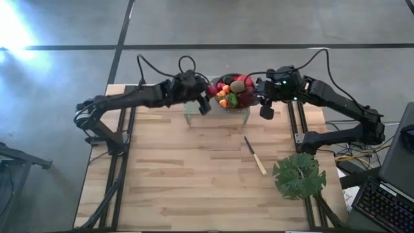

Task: Pick & Place Fruit
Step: Put the red pomegranate into the black strainer bowl on the shelf

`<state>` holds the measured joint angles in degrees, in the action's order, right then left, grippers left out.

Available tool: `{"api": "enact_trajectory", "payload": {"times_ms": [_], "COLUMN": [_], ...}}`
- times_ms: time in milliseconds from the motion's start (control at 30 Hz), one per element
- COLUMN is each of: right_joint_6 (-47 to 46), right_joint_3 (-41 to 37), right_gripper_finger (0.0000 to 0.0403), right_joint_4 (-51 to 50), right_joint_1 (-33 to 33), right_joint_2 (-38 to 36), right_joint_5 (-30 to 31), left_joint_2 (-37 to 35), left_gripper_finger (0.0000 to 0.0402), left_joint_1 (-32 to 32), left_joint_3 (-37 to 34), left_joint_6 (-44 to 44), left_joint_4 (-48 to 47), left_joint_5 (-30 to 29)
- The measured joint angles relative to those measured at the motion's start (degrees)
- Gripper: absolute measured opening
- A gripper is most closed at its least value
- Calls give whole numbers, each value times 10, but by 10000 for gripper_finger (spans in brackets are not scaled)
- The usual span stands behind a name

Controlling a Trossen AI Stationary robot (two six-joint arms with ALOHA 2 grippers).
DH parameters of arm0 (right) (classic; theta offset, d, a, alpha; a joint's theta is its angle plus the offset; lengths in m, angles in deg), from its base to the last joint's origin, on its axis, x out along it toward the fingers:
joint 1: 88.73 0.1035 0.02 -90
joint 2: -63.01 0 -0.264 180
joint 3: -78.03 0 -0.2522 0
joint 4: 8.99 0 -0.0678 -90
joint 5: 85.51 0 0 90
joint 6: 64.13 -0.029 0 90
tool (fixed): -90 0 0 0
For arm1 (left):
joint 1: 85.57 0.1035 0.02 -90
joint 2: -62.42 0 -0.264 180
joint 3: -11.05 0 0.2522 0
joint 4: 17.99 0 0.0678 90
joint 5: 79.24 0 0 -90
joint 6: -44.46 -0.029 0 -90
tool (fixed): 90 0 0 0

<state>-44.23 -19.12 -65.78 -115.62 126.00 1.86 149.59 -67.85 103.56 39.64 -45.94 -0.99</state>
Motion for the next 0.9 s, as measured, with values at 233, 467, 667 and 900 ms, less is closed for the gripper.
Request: {"api": "enact_trajectory", "payload": {"times_ms": [233, 467, 667, 900], "right_joint_6": [11, 14, 19, 22], "right_joint_3": [8, 23, 28, 28], "right_gripper_finger": [97, 77, 66, 70], "right_joint_4": [2, 0, 1, -1], "right_joint_1": [0, 0, 0, 0], "right_joint_2": [-50, -80, -89, -89], "right_joint_5": [-9, -5, -4, -4], "left_joint_2": [23, 61, 86, 118], "left_gripper_finger": [211, 211, 211, 211], "left_joint_1": [42, 52, 52, 55], "left_joint_3": [0, 30, 61, 76], "left_joint_6": [0, -16, -13, -23], "left_joint_4": [14, 22, 22, 18], "left_joint_5": [60, 95, 110, 108]}}
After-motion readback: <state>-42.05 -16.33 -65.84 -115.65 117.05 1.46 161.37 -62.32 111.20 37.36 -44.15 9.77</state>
